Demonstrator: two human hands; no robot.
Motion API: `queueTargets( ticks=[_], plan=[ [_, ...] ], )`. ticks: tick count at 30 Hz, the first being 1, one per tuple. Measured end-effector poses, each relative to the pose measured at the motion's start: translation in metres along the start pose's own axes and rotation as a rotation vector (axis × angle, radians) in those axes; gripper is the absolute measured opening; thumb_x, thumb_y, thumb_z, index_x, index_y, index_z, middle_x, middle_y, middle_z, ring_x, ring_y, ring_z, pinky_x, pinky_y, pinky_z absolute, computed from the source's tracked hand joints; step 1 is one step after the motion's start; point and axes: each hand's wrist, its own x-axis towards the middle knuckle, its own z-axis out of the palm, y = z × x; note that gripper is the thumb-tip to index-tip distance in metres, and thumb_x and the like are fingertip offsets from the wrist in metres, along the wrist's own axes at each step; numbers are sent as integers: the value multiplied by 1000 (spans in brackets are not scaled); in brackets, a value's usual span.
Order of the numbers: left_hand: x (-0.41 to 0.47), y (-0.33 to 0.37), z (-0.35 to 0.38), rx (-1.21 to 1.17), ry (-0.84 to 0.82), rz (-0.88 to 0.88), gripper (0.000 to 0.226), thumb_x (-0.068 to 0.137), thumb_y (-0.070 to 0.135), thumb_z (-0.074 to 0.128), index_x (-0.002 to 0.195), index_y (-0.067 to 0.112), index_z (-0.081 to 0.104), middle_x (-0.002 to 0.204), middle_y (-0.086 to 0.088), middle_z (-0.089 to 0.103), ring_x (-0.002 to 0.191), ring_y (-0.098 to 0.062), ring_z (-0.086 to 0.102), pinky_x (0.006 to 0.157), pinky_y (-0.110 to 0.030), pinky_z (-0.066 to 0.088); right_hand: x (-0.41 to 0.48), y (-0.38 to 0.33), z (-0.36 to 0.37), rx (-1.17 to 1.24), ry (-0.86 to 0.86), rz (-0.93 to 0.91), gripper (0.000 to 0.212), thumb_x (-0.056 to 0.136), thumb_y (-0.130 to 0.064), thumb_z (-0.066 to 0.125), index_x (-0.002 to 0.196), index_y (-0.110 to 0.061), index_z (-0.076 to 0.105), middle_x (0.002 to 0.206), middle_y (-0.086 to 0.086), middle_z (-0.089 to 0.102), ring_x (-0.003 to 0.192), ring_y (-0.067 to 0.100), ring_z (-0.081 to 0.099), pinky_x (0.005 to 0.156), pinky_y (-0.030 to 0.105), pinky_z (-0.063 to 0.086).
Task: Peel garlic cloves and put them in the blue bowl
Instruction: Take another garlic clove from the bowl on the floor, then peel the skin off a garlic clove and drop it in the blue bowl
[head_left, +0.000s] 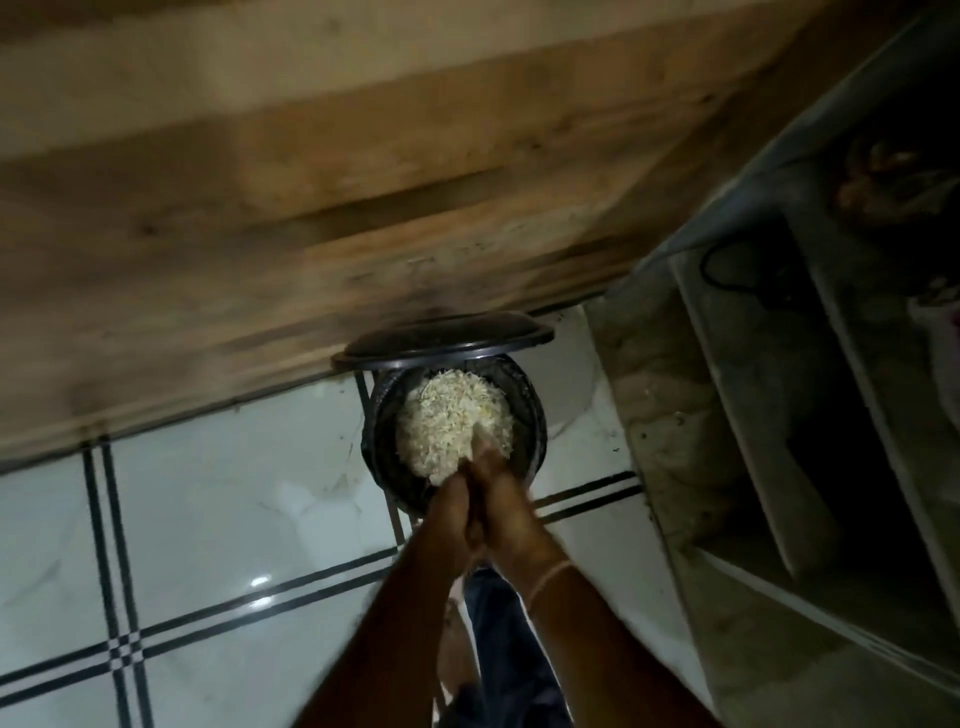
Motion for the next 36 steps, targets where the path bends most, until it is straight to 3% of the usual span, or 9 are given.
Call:
queueTargets(
  ticks=[3,7,10,12,15,18,23,31,36],
  plan=[
    [-65,8,13,85,-77,63,30,107,39,51,134,30,61,106,4,74,97,-16,71,82,-30,55,-61,-15,-13,-1,-31,44,34,112,-35,36,106,-21,67,120,7,70,102,18,62,95,27,47],
    [-160,2,8,605,-7,263,49,107,40,46,151,18,46,149,-5,53,135,-30,54,110,-39,47,-174,-60,-37,128,-170,-77,46,111,-40,38,145,-15,56,138,0,62,118,20,63,80,28,51],
    [-225,1,11,958,97,371,60,103,47,51,157,22,39,160,-10,44,146,-33,42,119,-45,36,-275,-72,-74,28,-32,-370,35,111,-33,45,136,-18,65,126,-2,69,103,-2,68,71,14,52],
    [-273,-3,34,1057,83,563,55,103,36,56,156,24,42,159,-6,46,146,-29,44,120,-45,36,-328,-66,-112,-68,100,-526,31,109,-28,51,134,-18,66,126,-7,67,98,-15,62,77,2,45],
    [-336,-17,80,1280,33,883,54,102,36,60,153,23,46,159,-2,47,146,-23,42,119,-43,37,-376,-50,-168,-191,242,-679,39,108,-36,51,143,-22,61,141,-11,58,122,-5,52,94,4,40],
    [-379,-41,127,1331,-55,1020,55,101,38,62,152,22,46,156,-2,48,144,-23,42,114,-38,37,-414,-35,-225,-178,356,-798,32,106,-38,54,136,-29,65,135,-15,63,122,-7,57,106,17,46],
    [-431,-98,231,1281,-277,1312,38,98,38,60,135,27,61,138,3,60,129,-22,56,106,-46,48,-461,-28,-338,-70,601,-951,24,105,-38,56,119,-29,72,117,-14,72,110,-1,66,96,31,55],
    [-463,-218,366,1490,-506,1333,36,93,22,72,129,20,66,128,-3,65,121,-26,58,100,-39,48,-493,1,-506,12,941,-942,22,105,-23,61,124,-21,72,118,-12,72,107,-3,65,91,31,57],
    [-452,-261,406,1634,-622,1441,39,88,14,74,126,16,66,120,-7,63,115,-30,57,96,-44,52,-497,28,-561,-35,1153,-884,28,100,-26,57,125,-22,70,119,-8,67,107,13,65,91,34,55]
  ],
)
